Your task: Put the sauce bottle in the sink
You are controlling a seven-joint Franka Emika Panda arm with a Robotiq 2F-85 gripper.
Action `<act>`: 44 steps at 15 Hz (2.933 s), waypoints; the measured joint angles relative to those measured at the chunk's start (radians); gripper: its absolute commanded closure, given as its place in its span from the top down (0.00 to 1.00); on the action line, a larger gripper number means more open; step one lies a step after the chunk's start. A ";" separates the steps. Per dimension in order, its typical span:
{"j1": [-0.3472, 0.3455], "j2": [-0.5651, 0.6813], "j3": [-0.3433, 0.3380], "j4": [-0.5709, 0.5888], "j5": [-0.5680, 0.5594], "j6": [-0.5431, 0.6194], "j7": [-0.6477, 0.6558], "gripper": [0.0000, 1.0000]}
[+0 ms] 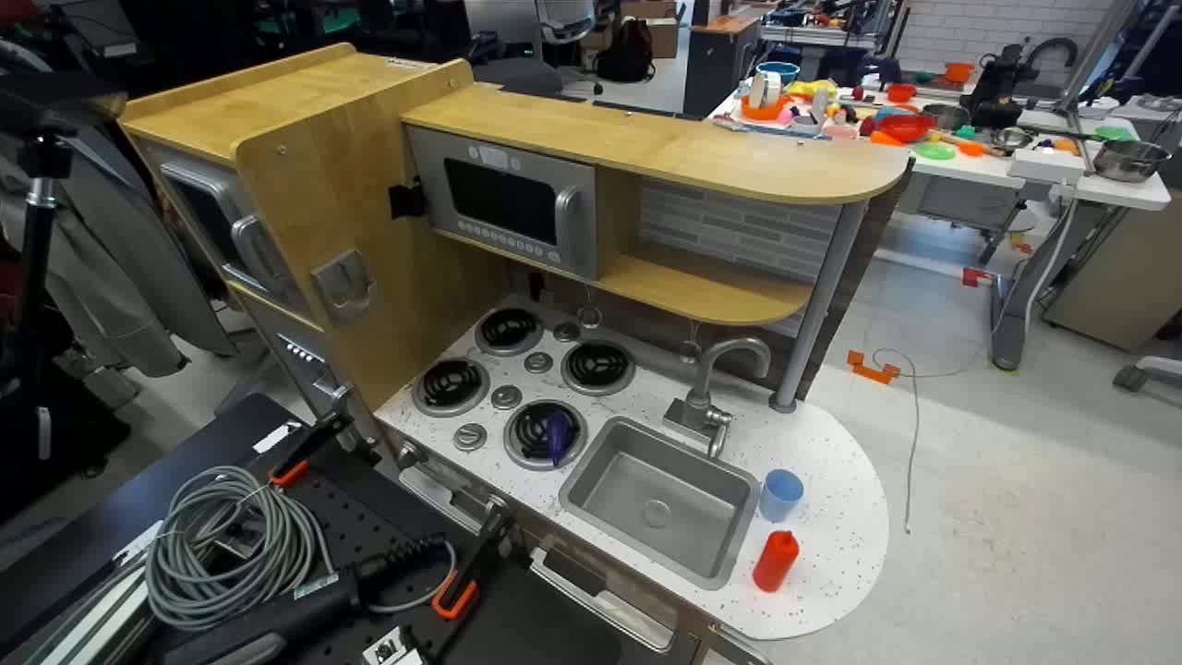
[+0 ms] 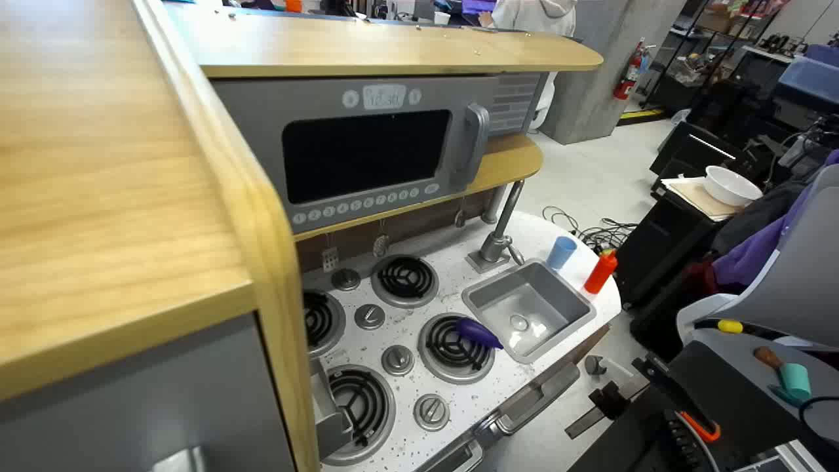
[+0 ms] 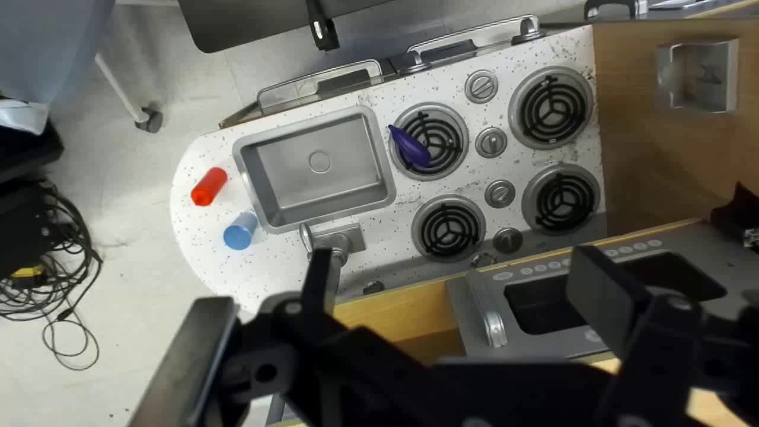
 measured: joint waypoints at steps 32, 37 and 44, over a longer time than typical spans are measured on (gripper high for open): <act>-0.162 0.476 -0.221 0.186 -0.095 0.372 -0.022 1.00; -0.217 0.776 -0.242 0.350 -0.079 0.468 -0.127 1.00; -0.266 1.059 -0.235 0.483 -0.078 0.492 -0.255 1.00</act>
